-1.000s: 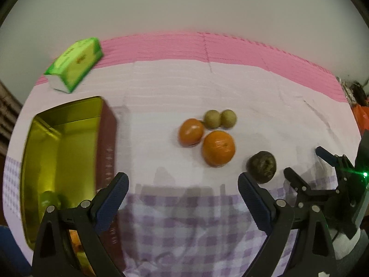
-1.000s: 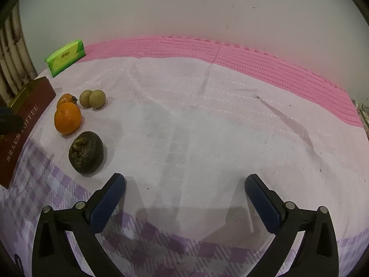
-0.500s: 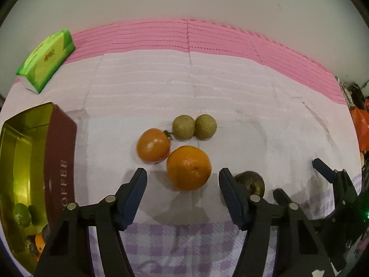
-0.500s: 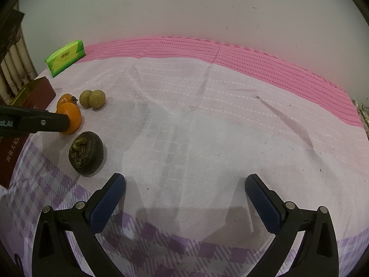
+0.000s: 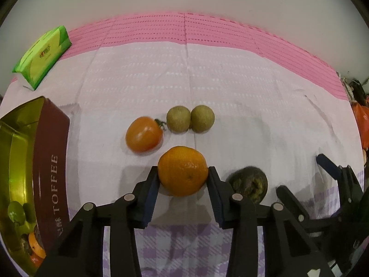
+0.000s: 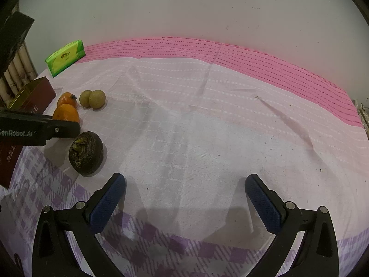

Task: Organize fruits
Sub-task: 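Lift the orange with the left gripper toward the gold tray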

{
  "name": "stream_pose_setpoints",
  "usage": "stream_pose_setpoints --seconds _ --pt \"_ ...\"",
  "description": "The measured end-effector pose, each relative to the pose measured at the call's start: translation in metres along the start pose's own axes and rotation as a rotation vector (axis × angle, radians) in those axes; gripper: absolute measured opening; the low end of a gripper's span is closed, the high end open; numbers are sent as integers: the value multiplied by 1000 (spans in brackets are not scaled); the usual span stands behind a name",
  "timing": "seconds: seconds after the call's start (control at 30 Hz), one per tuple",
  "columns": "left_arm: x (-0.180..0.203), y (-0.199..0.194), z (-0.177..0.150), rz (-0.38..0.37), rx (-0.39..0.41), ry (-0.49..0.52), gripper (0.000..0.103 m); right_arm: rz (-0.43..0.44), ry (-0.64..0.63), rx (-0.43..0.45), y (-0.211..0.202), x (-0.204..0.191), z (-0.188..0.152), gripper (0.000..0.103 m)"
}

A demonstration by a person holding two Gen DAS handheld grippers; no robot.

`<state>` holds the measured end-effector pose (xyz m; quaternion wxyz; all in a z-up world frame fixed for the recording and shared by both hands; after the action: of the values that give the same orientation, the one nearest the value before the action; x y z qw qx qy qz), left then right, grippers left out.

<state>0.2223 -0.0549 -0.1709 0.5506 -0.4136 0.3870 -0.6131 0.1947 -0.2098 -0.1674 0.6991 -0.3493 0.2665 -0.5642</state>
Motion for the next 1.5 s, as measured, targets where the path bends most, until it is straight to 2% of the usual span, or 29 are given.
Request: stream_pose_setpoints --seconds 0.83,1.1,1.3,1.5 --pt "-15 -44 -46 -2 23 -13 37 1 1 0 0 0 0 103" --pt "-22 -77 -47 -16 78 -35 37 1 1 0 0 0 0 103" --pt "-47 -101 -44 11 121 -68 37 1 1 0 0 0 1 103" --pt "-94 -116 -50 66 135 -120 37 2 1 -1 0 0 1 103"
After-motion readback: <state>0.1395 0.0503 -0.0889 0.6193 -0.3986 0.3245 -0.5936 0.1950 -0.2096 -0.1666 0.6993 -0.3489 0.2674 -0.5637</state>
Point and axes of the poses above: each gripper's, at about its wrist camera, not at the fingertips, and y roughly the way its jaws point, x to its right, z to its top, the point moved 10 cm from there along y, roughly the way its jaws point, and after that the axes turned 1 degree about y, right-handed, at the moved point
